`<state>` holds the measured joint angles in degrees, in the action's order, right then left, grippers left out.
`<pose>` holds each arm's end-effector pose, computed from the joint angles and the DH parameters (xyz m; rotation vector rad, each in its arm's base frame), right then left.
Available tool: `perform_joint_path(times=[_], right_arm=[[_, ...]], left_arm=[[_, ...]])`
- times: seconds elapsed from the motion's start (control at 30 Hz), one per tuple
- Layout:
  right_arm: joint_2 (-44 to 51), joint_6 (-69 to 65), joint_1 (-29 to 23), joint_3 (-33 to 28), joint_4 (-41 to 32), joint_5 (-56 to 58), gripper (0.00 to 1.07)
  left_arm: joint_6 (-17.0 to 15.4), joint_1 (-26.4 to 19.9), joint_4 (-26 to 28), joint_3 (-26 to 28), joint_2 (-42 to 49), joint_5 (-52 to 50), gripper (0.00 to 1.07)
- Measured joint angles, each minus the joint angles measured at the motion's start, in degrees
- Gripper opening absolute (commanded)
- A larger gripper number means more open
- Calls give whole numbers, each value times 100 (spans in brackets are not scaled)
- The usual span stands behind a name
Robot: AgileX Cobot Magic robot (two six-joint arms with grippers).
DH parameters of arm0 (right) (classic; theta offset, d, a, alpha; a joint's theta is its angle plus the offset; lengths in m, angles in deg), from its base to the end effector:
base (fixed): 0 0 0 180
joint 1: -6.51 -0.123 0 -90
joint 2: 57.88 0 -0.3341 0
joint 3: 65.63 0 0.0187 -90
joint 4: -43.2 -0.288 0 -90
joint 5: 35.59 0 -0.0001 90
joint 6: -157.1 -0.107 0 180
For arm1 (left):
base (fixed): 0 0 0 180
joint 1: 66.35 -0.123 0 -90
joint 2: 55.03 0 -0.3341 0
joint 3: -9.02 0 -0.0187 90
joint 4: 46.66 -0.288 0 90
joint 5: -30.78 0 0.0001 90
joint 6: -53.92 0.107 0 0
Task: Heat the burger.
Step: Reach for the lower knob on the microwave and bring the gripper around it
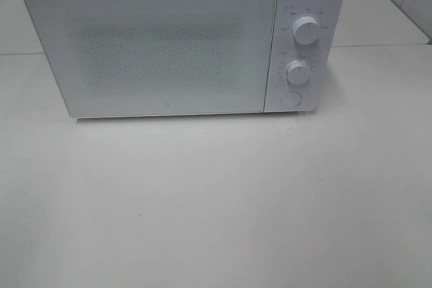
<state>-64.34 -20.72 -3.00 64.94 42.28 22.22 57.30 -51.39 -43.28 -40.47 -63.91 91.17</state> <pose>-0.0062 0.0004 0.2945 -0.2025 1.9754 0.1019 -0.0024 -0.0050 0.2901 0.3323 2.0503 -0.1949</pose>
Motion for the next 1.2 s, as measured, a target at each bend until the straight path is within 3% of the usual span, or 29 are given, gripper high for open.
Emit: perform_joint_path(times=[0.37,0.43,1.2], right_arm=[[-372,-11,0,97,6,-859,68],[-837,-11,0,92,11,-1570,67],[-3930,-11,0,-6,11,-4521,67]], left_arm=[[17,0,0,0,-6,0,0],[23,0,0,0,-6,0,0],[29,0,11,0,246,-6,0]])
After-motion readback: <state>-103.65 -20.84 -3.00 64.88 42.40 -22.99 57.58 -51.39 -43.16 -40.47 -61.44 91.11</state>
